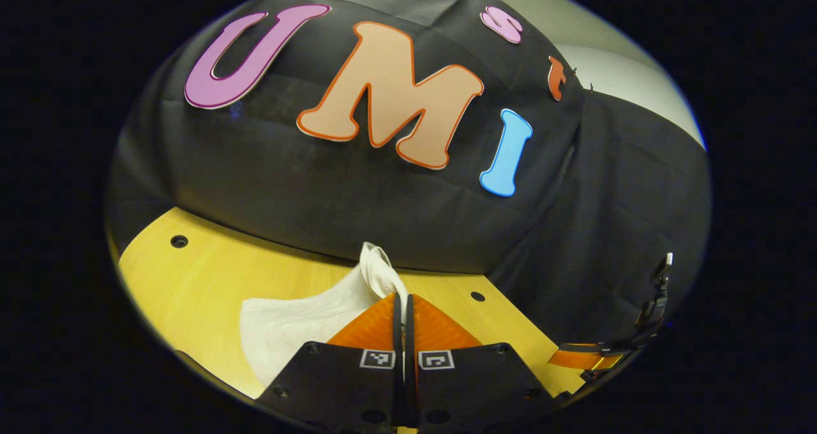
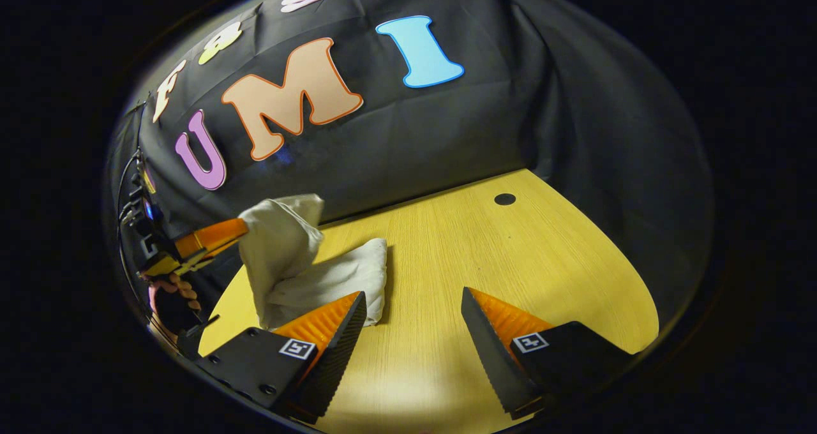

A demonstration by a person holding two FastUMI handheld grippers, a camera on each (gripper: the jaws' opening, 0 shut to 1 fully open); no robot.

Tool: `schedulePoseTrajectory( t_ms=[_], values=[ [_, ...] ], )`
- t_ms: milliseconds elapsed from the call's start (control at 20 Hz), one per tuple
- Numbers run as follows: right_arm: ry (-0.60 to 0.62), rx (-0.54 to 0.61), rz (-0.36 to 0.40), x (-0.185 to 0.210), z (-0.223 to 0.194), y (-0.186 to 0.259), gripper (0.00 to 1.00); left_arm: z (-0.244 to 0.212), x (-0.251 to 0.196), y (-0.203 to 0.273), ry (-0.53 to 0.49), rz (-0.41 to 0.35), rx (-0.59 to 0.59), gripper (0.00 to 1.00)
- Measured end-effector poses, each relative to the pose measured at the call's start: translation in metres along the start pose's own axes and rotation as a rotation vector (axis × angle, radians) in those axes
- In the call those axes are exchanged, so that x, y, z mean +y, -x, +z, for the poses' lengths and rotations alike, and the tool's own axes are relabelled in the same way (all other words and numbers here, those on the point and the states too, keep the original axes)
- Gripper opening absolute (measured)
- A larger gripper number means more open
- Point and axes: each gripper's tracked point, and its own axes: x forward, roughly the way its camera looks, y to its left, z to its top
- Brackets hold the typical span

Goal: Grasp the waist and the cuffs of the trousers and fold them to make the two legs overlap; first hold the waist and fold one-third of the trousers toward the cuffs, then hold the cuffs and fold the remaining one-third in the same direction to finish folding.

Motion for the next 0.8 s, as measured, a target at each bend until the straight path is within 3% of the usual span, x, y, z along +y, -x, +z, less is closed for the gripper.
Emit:
schedulePoseTrajectory(
  t_ms=[150, 200, 250, 350, 400, 450, 500, 600, 650, 750, 800],
  values=[
    [0.041, 0.003, -0.019, -0.014, -0.003, 0.009, 0.96, -0.053, -0.018, -0.008, 0.007, -0.042, 0.116, 0.04],
    [0.051, 0.004, -0.022, -0.017, -0.004, 0.014, 0.90, -0.064, -0.024, -0.003, -0.001, -0.061, 0.149, 0.24],
    [0.056, 0.005, -0.023, -0.020, -0.005, 0.016, 0.96, -0.072, -0.026, 0.000, -0.014, -0.063, 0.170, 0.44],
    [0.050, 0.001, -0.017, -0.019, -0.003, 0.020, 0.96, -0.084, -0.023, 0.005, -0.044, -0.040, 0.185, 0.84],
    [0.045, -0.002, -0.011, -0.017, -0.004, 0.022, 0.91, -0.087, -0.021, 0.009, -0.056, -0.029, 0.189, 0.95],
    [0.042, -0.006, -0.003, -0.014, -0.004, 0.024, 0.96, -0.088, -0.018, 0.016, -0.063, -0.016, 0.190, 0.95],
    [0.043, -0.014, 0.006, -0.009, -0.005, 0.026, 0.91, -0.086, -0.014, 0.023, -0.068, -0.003, 0.193, 0.95],
    [0.043, -0.032, 0.032, 0.001, -0.002, 0.029, 0.90, -0.080, -0.003, 0.039, -0.074, 0.031, 0.185, 0.96],
    [0.045, -0.037, 0.046, 0.007, -0.001, 0.030, 0.96, -0.075, 0.004, 0.047, -0.074, 0.052, 0.174, 0.95],
    [0.050, -0.048, 0.070, 0.018, -0.001, 0.032, 0.96, -0.067, 0.019, 0.065, -0.073, 0.094, 0.148, 0.95],
    [0.054, -0.053, 0.088, 0.024, -0.002, 0.034, 0.90, -0.062, 0.027, 0.076, -0.079, 0.118, 0.139, 0.95]
  ],
)
